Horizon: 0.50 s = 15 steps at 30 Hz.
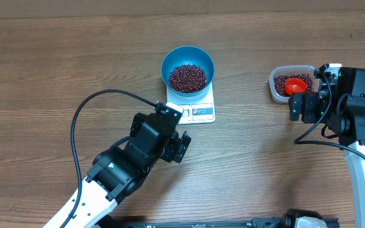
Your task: Scoop item into bowl and weigh 150g on scale
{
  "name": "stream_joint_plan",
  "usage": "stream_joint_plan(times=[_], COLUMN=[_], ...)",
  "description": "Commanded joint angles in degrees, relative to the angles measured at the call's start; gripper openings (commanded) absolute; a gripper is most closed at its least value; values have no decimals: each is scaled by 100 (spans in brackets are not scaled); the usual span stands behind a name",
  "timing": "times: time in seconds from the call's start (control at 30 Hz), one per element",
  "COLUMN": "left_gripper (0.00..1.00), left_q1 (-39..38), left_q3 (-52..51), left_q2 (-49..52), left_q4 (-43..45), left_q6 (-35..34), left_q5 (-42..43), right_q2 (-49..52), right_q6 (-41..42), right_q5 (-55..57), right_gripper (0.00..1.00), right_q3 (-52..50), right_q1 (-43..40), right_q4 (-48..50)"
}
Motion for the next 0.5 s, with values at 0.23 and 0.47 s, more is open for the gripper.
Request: stream_joint_plan(times=[0.23, 0.47], left_gripper=[99, 99], left_q1=[2, 2], left_q3=[-28, -28], left_q2=[905, 1849], left_q4=[337, 1021], left_q6=[44, -160], left_q5=[24, 42], right_q2=[-9, -9], right_q6=[42, 42], right_q5=[55, 55], right_gripper=[100, 100], right_q3=[201, 201], right_q1=[11, 11], right_q4=[9, 9])
